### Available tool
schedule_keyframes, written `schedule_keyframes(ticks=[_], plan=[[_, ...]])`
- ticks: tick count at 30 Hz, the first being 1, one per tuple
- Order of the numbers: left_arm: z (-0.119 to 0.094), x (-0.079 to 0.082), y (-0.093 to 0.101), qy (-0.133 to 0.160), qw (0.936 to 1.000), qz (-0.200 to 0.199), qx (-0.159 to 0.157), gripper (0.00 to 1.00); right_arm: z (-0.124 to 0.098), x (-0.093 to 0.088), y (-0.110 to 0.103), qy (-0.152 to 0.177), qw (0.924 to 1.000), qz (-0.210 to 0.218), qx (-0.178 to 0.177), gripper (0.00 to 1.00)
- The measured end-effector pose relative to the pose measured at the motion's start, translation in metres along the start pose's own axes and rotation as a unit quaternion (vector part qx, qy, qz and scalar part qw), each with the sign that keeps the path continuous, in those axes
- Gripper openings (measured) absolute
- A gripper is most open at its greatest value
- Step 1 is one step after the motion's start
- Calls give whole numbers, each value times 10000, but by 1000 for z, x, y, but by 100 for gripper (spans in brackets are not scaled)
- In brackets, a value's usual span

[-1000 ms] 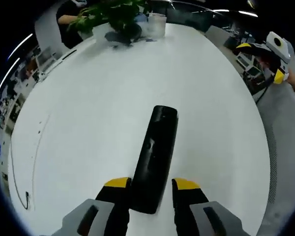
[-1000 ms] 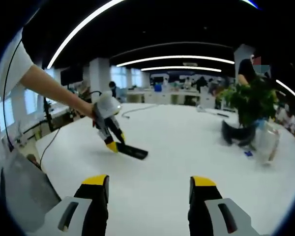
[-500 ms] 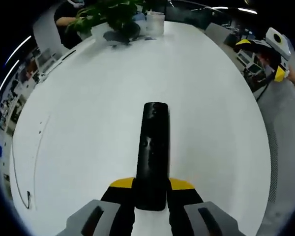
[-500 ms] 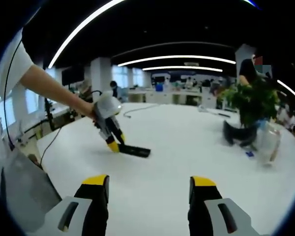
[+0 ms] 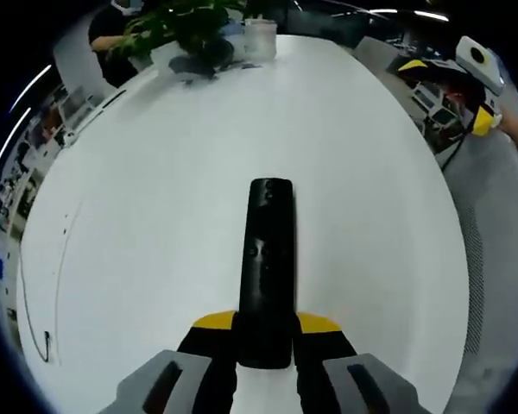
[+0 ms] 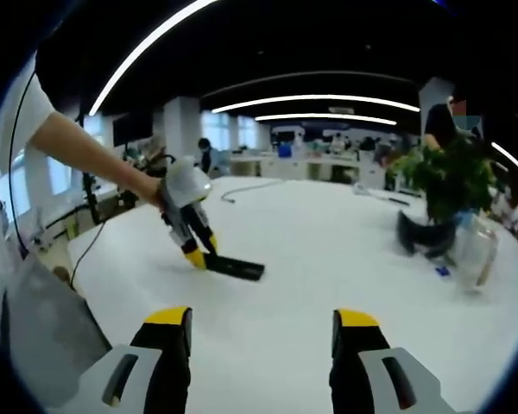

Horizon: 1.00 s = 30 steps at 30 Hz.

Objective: Press the specified remote control buttons in sequence, fully releasing each button before pressing the next.

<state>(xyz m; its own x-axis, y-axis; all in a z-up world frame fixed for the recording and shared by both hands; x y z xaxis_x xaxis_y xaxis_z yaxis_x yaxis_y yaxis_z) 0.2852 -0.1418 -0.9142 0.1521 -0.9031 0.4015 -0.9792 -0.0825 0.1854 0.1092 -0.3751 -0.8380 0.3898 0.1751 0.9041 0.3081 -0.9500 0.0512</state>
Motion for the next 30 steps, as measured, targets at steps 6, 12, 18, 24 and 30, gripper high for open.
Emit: schedule_keyframes(ticks=[6, 12, 18, 24, 30], plan=[[2, -1, 9, -20, 10000, 20, 4, 24, 0, -1, -1, -20, 10000, -40, 51, 64], [2, -1, 14, -1, 10000, -27, 18, 24, 0, -1, -2, -39, 9999, -66, 75, 64], [3, -2, 20, 13, 10000, -66, 48, 24, 0, -1, -2, -46, 9999, -80, 82, 64], [4, -2, 27, -26, 10000, -59, 34, 24, 0, -2, -2, -62, 9999, -95, 93, 64], [5, -3, 33, -40, 10000, -49, 31, 24, -1, -1, -3, -64, 9999, -107, 102, 63]])
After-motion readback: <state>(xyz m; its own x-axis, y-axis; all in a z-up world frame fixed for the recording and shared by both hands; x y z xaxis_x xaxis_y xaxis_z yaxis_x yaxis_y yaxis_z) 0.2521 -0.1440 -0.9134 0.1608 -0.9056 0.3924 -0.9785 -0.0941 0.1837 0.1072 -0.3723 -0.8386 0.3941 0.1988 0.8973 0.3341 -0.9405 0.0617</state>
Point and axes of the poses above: the point that each gripper's makers call its tool centre point, and the gripper's own axes: z roughly forward along the fingers, y roughly to its right, x roughly out of its top, the point moved 6 cm from there along -z, roughly backward along the fingers, and after that the axes turned 12 degrees about -x, right-handed, at the moved point
